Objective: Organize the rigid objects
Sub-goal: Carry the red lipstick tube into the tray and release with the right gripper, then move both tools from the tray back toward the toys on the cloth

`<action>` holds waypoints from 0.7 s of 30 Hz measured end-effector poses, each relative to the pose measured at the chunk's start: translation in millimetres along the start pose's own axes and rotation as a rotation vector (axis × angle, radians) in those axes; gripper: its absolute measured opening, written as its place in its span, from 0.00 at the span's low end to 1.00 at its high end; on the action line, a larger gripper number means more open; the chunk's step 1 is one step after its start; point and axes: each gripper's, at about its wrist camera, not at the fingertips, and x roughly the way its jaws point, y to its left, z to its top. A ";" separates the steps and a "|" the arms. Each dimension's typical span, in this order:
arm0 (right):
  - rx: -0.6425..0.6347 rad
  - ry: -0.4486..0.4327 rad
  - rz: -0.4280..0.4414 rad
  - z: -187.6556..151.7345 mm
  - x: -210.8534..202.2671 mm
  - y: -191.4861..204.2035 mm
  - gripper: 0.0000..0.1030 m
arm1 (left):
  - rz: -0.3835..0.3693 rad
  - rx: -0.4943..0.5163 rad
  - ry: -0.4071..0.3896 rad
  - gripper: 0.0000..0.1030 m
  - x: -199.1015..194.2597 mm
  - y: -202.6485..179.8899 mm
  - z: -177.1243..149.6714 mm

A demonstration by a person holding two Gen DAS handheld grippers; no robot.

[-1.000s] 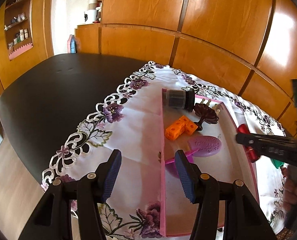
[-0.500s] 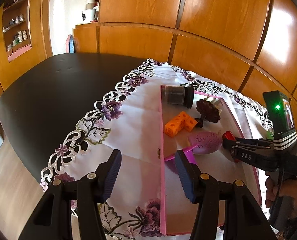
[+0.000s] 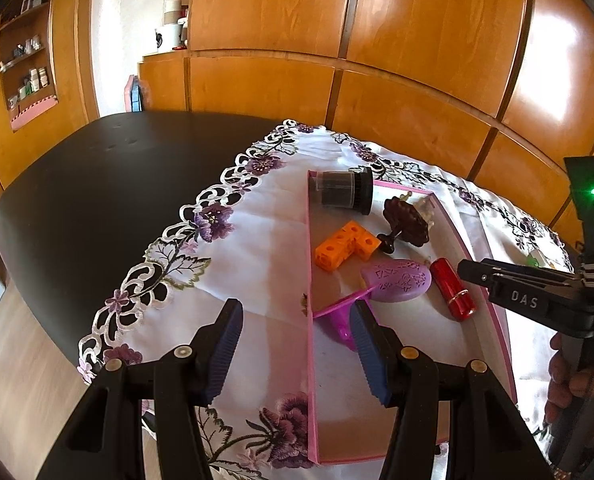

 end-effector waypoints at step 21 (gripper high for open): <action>0.059 -0.078 -0.044 -13.7 -34.4 -32.2 0.31 | -0.019 0.046 0.008 0.55 -2.2 -18.2 -3.9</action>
